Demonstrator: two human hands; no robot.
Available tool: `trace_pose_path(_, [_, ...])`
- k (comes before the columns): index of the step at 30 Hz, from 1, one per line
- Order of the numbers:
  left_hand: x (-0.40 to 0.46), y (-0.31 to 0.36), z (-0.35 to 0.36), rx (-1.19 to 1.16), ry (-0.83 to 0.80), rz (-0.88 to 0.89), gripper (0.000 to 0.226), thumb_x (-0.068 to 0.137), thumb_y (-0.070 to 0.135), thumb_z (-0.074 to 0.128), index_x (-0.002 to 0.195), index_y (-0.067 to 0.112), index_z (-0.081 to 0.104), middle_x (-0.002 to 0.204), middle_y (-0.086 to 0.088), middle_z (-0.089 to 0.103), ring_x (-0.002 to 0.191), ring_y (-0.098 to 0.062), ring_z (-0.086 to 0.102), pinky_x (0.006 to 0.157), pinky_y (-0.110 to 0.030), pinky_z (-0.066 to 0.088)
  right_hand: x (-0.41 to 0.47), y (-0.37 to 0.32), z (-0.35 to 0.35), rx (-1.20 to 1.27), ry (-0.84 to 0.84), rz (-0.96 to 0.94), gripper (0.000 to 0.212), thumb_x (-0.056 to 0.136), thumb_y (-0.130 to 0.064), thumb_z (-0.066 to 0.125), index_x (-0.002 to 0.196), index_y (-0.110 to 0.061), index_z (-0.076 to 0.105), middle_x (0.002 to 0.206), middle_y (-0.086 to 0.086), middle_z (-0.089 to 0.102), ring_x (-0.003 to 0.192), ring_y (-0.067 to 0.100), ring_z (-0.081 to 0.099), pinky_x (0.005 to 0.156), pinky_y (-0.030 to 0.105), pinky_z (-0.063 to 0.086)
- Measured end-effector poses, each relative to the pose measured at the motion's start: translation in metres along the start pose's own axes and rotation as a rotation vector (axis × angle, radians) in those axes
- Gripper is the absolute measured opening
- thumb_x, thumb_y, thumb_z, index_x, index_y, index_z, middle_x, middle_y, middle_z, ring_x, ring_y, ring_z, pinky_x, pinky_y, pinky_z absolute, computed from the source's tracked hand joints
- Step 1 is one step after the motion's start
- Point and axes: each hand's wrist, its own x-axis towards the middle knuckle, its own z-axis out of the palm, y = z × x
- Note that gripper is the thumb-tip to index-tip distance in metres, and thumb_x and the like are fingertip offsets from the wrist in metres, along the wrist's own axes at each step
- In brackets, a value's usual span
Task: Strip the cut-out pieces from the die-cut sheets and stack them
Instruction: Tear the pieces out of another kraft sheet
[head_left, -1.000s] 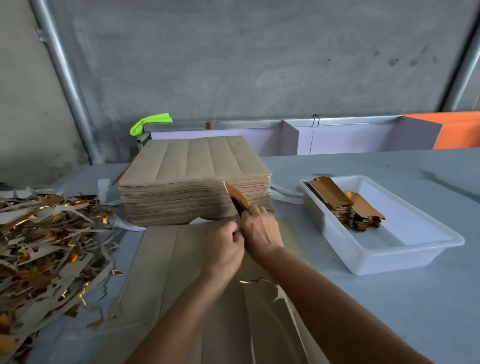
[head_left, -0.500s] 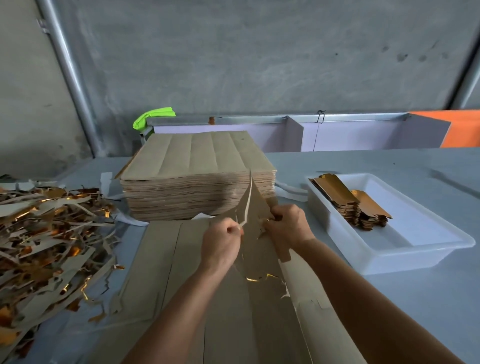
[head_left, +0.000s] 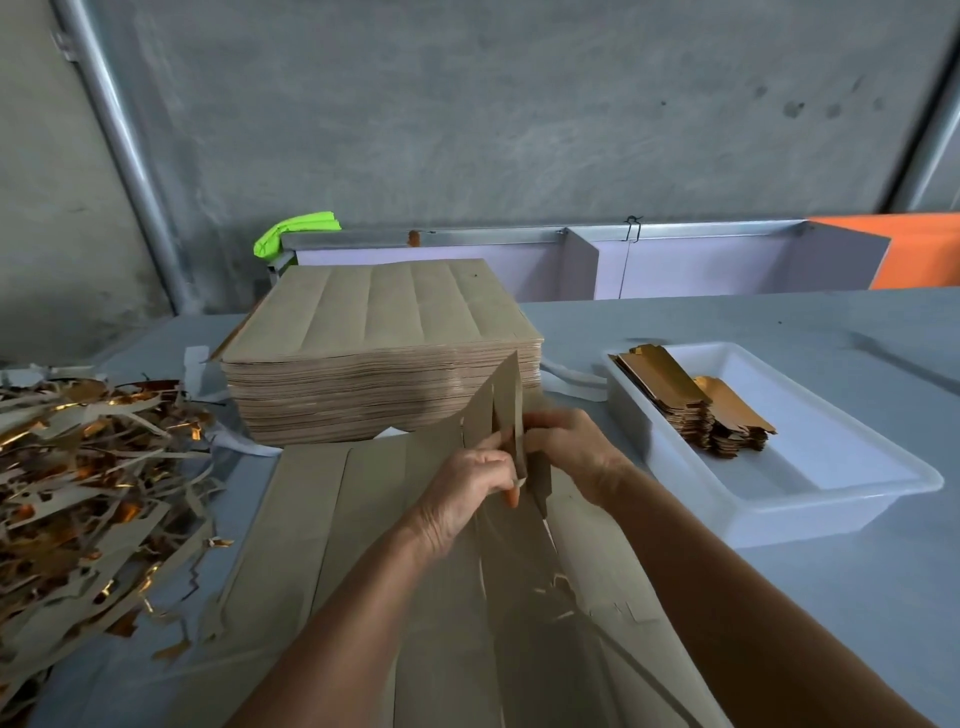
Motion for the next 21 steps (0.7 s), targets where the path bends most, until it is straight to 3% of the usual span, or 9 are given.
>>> trace_pose_path(2, [0.000, 0.001, 0.000, -0.002, 0.012, 0.006, 0.012, 0.060, 0.010, 0.048, 0.051, 0.004, 0.054, 0.091, 0.011, 0.064, 0.071, 0.012, 0.056, 0.061, -0.006, 0.042, 0.004, 0.001, 0.006, -0.091, 0.064, -0.001, 0.032, 0.077, 0.003, 0.058, 0.076, -0.026, 0.072, 0.074, -0.008, 0.071, 0.075, 0.005, 0.066, 0.059, 0.012, 0.048])
trace_pose_path(5, [-0.001, 0.003, 0.000, -0.029, 0.014, -0.028, 0.012, 0.058, 0.011, 0.047, 0.049, 0.005, 0.051, 0.073, 0.007, 0.056, 0.063, 0.003, 0.053, 0.061, -0.012, 0.040, 0.010, 0.003, 0.013, -0.158, 0.193, 0.024, 0.019, 0.082, -0.004, 0.063, 0.080, -0.020, 0.073, 0.079, -0.001, 0.071, 0.078, 0.013, 0.067, 0.063, 0.020, 0.052])
trace_pose_path(7, [0.000, 0.000, -0.001, 0.003, 0.053, -0.060, 0.015, 0.066, 0.015, 0.051, 0.054, 0.006, 0.050, 0.068, 0.003, 0.051, 0.066, -0.010, 0.047, 0.067, -0.023, 0.038, 0.015, 0.002, 0.016, -0.265, 0.293, 0.021, 0.013, 0.083, -0.006, 0.061, 0.084, -0.010, 0.073, 0.081, 0.006, 0.070, 0.078, 0.019, 0.066, 0.065, 0.026, 0.054])
trace_pose_path(10, [0.004, -0.010, -0.003, 0.034, 0.308, -0.077, 0.014, 0.093, 0.014, 0.051, 0.081, 0.012, 0.058, 0.079, -0.005, 0.053, 0.075, -0.016, 0.049, 0.076, -0.032, 0.043, 0.020, 0.000, 0.016, -0.436, 0.459, 0.004, 0.017, 0.084, -0.001, 0.047, 0.072, -0.002, 0.059, 0.072, 0.012, 0.060, 0.072, 0.029, 0.054, 0.061, 0.032, 0.044])
trace_pose_path(13, [0.006, -0.017, -0.019, -0.120, 0.643, -0.127, 0.025, 0.096, 0.007, 0.046, 0.075, 0.005, 0.059, 0.091, -0.007, 0.065, 0.085, -0.013, 0.061, 0.072, -0.028, 0.054, 0.020, 0.000, -0.002, -0.531, 0.507, 0.005, 0.017, 0.087, -0.004, 0.043, 0.079, -0.008, 0.057, 0.074, 0.007, 0.054, 0.074, 0.024, 0.049, 0.063, 0.029, 0.038])
trace_pose_path(16, [0.007, -0.027, -0.038, 0.015, 0.857, -0.146, 0.030, 0.097, 0.013, 0.048, 0.078, -0.007, 0.059, 0.095, -0.013, 0.067, 0.084, -0.021, 0.060, 0.071, -0.033, 0.052, 0.015, 0.000, -0.019, -0.709, 0.504, -0.025, 0.022, 0.087, -0.001, 0.041, 0.093, -0.004, 0.063, 0.085, 0.012, 0.062, 0.078, 0.026, 0.056, 0.064, 0.033, 0.042])
trace_pose_path(18, [0.006, -0.021, -0.033, 0.053, 0.774, -0.083, 0.034, 0.095, 0.025, 0.054, 0.086, -0.007, 0.060, 0.087, -0.012, 0.066, 0.076, -0.021, 0.058, 0.069, -0.037, 0.053, 0.011, -0.006, -0.015, -0.723, 0.442, -0.126, 0.020, 0.087, 0.000, 0.045, 0.085, -0.006, 0.063, 0.083, 0.010, 0.064, 0.075, 0.027, 0.060, 0.065, 0.038, 0.050])
trace_pose_path(21, [0.012, -0.005, -0.007, 0.085, 0.547, -0.061, 0.034, 0.089, 0.044, 0.059, 0.081, 0.010, 0.059, 0.071, 0.000, 0.061, 0.063, -0.014, 0.059, 0.051, -0.029, 0.052, 0.007, -0.019, 0.003, -0.738, 0.311, -0.245, 0.012, 0.089, -0.005, 0.052, 0.080, -0.005, 0.060, 0.080, 0.010, 0.062, 0.070, 0.024, 0.059, 0.062, 0.034, 0.050])
